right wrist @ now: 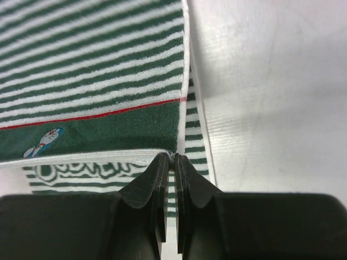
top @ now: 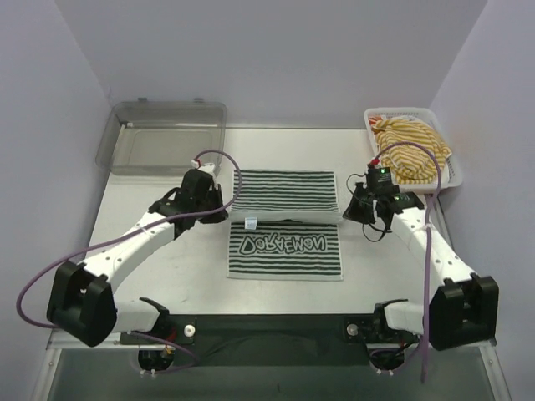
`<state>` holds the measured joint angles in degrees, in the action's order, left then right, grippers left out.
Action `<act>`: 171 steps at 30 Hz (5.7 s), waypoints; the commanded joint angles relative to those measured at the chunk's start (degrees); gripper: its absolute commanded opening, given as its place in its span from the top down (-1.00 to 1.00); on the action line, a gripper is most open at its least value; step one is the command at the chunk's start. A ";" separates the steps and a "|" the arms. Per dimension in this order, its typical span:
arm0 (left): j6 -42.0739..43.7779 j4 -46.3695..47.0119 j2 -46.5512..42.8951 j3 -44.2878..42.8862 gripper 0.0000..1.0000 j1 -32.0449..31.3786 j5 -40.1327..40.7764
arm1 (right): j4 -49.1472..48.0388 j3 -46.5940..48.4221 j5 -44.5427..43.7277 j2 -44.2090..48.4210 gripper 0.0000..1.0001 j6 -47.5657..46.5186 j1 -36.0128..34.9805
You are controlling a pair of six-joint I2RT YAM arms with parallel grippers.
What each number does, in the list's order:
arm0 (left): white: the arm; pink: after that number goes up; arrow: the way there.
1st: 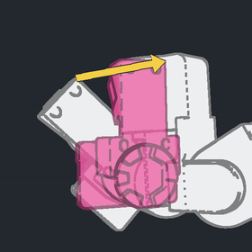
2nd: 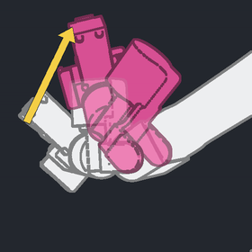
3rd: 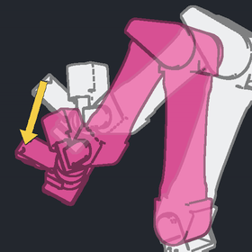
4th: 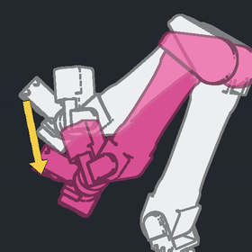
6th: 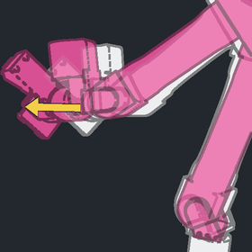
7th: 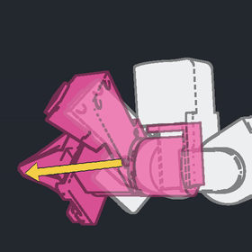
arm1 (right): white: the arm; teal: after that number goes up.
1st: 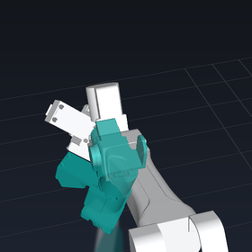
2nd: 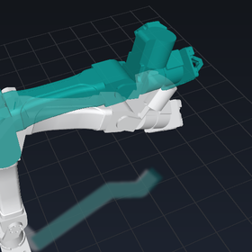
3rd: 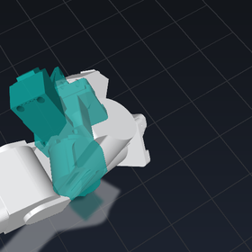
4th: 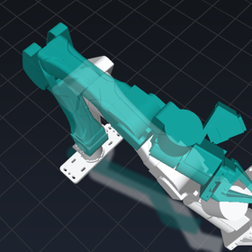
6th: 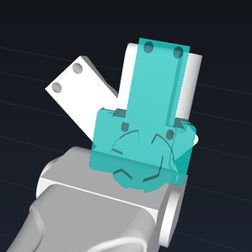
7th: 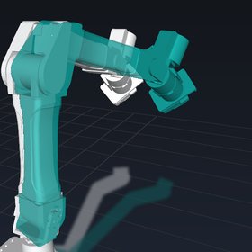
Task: Fold and stack the towels
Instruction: Fold the towel
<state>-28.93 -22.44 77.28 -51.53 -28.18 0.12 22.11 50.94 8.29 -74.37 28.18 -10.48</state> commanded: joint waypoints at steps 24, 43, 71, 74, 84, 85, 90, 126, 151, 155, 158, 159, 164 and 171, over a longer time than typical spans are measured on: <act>-7.72 2.92 -4.42 17.95 1.00 -4.25 -2.84 | 2.42 -16.31 -0.91 4.32 1.00 6.27 0.46; -7.11 3.63 6.12 13.39 1.00 -3.29 1.99 | -1.19 -12.36 -0.47 -8.86 1.00 5.48 0.73; 4.40 -6.83 7.98 -13.15 1.00 5.42 0.93 | 5.22 6.71 -3.90 -4.57 1.00 1.35 3.45; 4.58 -8.59 5.52 -14.13 1.00 5.42 1.72 | 6.36 7.33 -3.81 -1.40 1.00 1.70 3.45; 2.04 -8.06 -0.11 -6.23 1.00 5.42 0.94 | 7.77 2.86 -2.06 3.18 1.00 3.10 3.45; 1.86 -7.71 -0.19 -5.43 1.00 5.42 0.67 | 7.77 1.55 -1.97 3.18 1.00 3.37 3.36; 1.07 -5.08 -0.64 -0.78 1.00 5.25 -0.12 | 6.90 -1.45 -3.10 2.39 1.00 2.67 3.19; -5.96 -7.97 -14.00 11.36 -0.57 -1.79 -0.56 | 7.69 -6.29 -3.63 5.03 0.00 0.55 -7.44; -29.26 8.55 -10.48 19.89 -0.50 -1.79 3.13 | -9.54 -22.81 0.93 8.98 0.12 26.22 -6.66; -29.78 9.77 -8.11 19.80 -0.48 -1.87 3.04 | -10.24 -23.16 1.72 8.19 0.14 26.66 -6.83; -29.87 10.31 -6.71 19.54 -0.43 -1.79 2.78 | -10.16 -23.25 1.99 8.19 0.16 26.66 -6.75; -29.87 10.39 -6.35 19.45 -0.39 -1.87 2.61 | -10.16 -23.34 2.08 8.27 0.16 26.66 -6.75; -29.87 10.83 -5.12 19.36 -0.22 -1.87 2.52 | -10.16 -23.52 1.90 7.92 0.16 26.31 -6.75; -29.78 11.10 -4.68 19.62 0.17 -1.79 1.64 | -10.16 -23.51 2.43 7.84 0.16 26.22 -6.75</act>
<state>-58.35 -14.00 72.44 -31.70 -29.91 2.46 11.25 27.73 10.57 -66.37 54.00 -17.56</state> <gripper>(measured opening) 0.431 0.422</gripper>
